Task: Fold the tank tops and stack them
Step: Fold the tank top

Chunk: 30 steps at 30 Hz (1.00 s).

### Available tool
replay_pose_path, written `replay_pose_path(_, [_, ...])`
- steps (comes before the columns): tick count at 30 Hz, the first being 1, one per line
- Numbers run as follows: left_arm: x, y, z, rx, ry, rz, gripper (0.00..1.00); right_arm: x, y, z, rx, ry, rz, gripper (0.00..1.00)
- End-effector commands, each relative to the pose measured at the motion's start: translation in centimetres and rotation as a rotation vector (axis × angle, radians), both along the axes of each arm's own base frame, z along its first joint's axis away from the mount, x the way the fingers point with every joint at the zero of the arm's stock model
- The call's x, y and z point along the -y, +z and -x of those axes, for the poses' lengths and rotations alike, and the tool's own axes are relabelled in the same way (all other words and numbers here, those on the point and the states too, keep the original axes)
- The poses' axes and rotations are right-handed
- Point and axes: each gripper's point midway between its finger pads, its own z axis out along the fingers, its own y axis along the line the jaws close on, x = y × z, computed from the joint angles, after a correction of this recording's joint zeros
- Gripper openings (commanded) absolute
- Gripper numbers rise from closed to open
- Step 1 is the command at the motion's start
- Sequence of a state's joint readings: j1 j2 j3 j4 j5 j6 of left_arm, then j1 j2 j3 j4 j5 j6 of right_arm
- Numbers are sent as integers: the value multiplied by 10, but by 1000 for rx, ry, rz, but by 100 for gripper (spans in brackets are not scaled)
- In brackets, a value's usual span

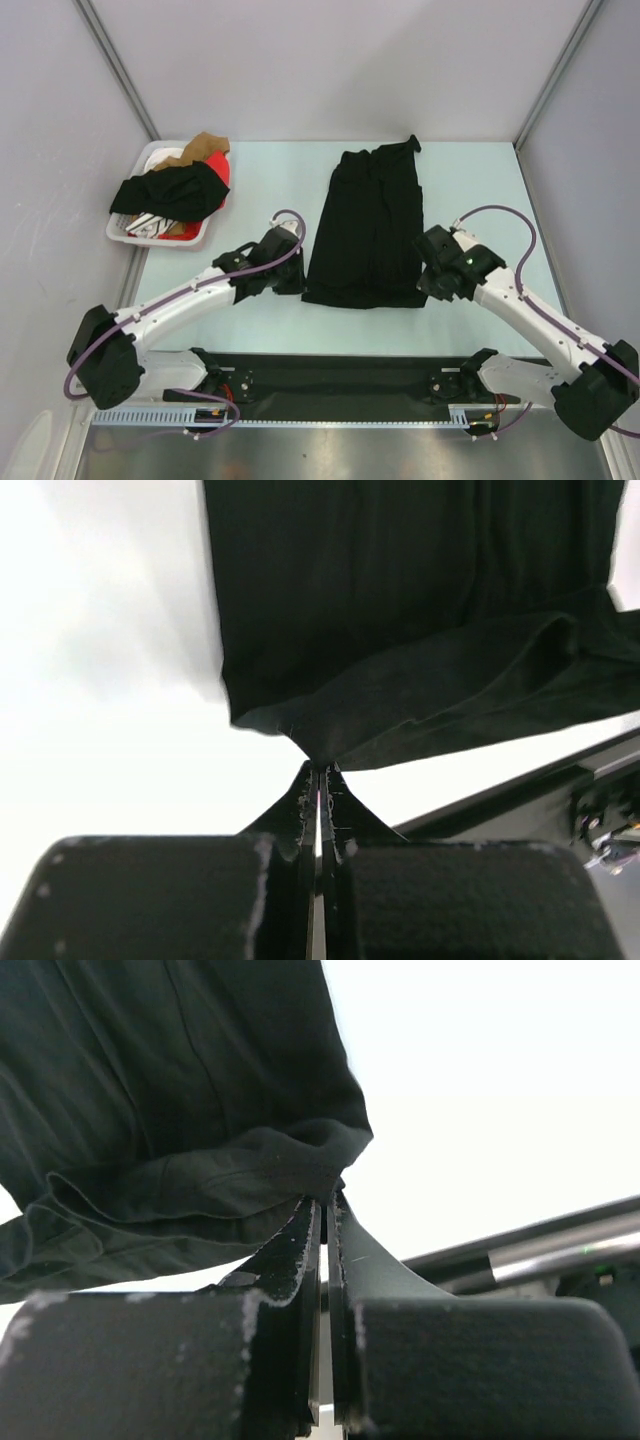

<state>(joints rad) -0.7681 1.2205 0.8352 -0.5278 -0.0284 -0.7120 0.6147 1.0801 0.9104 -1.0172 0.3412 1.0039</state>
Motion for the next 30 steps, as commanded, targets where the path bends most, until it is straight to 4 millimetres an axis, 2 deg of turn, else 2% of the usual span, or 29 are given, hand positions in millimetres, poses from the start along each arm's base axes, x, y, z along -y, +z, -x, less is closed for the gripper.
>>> replay_pose_path(1, [17,31,-31,98,-21,44,0,0,17,-32,75,42,14,0])
replay_pose_path(2, [18,27,-35,87,-21,34,0,-2,13,-37,65,57,17,0])
replay_pose_path(3, [22,34,-41,103,-17,44,0,-2,16,-43,69,58,16,0])
replay_pose_path(6, [26,35,-56,110,-11,34,0,2,15,-60,69,55,36,0])
replay_pose_path(17, [27,32,-110,116,36,9,0,11,23,-114,82,56,63,0])
replay_pose_path(23, [33,57,-140,170,50,21,0,16,28,-135,87,48,62,0])
replay_pose_path(30, [32,61,-168,172,76,20,0,23,31,-161,91,46,63,0])
